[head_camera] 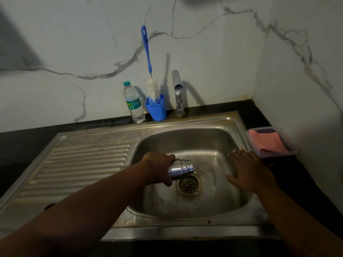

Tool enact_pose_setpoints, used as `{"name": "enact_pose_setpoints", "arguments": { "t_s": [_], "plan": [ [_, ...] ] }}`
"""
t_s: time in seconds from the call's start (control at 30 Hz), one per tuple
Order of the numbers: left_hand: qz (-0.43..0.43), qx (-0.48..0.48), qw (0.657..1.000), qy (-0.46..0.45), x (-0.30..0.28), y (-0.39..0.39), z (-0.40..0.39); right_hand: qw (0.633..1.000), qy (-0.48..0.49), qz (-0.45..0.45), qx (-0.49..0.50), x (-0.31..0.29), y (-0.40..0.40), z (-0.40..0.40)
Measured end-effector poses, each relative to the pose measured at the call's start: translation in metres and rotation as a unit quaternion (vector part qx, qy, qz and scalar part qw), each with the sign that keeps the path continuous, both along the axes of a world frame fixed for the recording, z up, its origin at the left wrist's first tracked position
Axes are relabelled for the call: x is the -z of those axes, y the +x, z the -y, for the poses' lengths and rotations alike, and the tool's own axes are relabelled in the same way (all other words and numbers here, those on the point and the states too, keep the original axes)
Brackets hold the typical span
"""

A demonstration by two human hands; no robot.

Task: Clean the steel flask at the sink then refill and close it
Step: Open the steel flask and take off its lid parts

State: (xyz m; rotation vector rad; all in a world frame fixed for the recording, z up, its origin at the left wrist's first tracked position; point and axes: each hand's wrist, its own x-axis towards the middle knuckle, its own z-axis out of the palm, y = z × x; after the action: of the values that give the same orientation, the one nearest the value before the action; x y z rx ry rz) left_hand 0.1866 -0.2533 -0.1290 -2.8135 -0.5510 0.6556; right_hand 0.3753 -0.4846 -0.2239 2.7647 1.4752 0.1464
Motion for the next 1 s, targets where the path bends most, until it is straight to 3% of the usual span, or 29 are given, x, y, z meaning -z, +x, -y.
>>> {"name": "enact_pose_setpoints", "arguments": {
  "t_s": [1.0],
  "plan": [
    [-0.034, -0.002, 0.999, 0.013, -0.0007, -0.0003, -0.0007, 1.000, -0.015, 0.022, -0.002, 0.0009, 0.0003, -0.0017]
  ]
}}
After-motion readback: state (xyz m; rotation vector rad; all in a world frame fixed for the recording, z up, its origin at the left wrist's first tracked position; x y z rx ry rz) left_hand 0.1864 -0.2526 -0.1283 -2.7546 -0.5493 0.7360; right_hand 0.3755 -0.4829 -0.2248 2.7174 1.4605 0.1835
